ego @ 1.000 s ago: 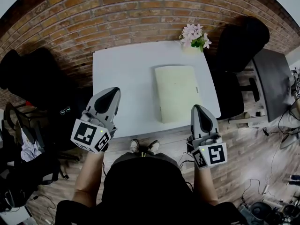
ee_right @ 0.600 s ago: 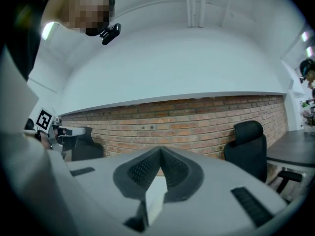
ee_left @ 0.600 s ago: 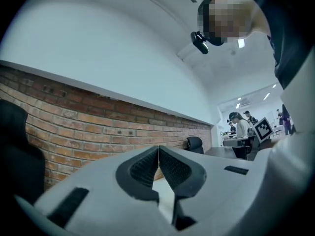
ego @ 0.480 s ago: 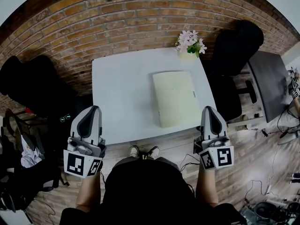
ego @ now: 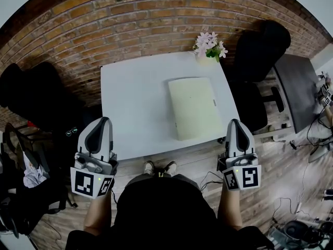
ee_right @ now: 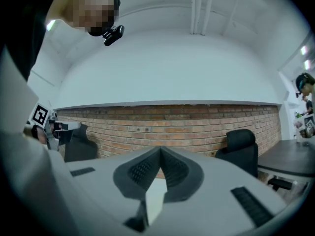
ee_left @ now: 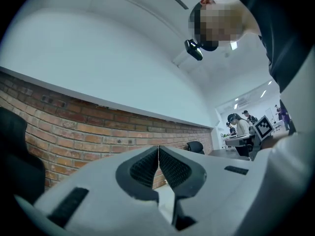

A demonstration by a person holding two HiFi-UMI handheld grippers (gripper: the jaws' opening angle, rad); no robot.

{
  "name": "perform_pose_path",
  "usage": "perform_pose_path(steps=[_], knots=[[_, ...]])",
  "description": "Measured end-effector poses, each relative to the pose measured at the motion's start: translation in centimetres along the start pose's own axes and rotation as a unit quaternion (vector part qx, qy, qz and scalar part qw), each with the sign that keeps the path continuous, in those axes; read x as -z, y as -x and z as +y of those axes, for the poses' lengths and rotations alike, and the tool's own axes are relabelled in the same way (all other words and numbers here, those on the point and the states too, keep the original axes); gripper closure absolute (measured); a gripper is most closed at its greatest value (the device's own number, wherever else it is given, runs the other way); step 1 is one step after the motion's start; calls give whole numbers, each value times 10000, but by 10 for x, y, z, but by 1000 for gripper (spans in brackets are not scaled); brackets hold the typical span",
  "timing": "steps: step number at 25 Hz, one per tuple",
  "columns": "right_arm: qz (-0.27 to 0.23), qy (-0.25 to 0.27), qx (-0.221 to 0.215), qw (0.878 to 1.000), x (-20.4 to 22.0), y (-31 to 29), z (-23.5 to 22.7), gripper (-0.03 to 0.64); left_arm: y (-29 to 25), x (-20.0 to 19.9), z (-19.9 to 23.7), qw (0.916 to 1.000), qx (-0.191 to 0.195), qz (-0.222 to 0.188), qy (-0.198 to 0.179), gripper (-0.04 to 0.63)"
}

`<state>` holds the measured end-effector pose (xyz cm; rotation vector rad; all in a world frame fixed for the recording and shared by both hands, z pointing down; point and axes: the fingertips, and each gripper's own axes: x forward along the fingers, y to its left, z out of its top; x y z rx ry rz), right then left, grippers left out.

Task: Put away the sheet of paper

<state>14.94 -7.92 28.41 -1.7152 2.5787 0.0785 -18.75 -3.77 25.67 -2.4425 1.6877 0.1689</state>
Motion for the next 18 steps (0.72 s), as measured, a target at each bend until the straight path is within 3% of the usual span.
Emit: perform_pose_path(steps=[18], knots=[[56,31,-77,10000,3,-2,12,604,8,8,-4,9999,43,75,90,568]])
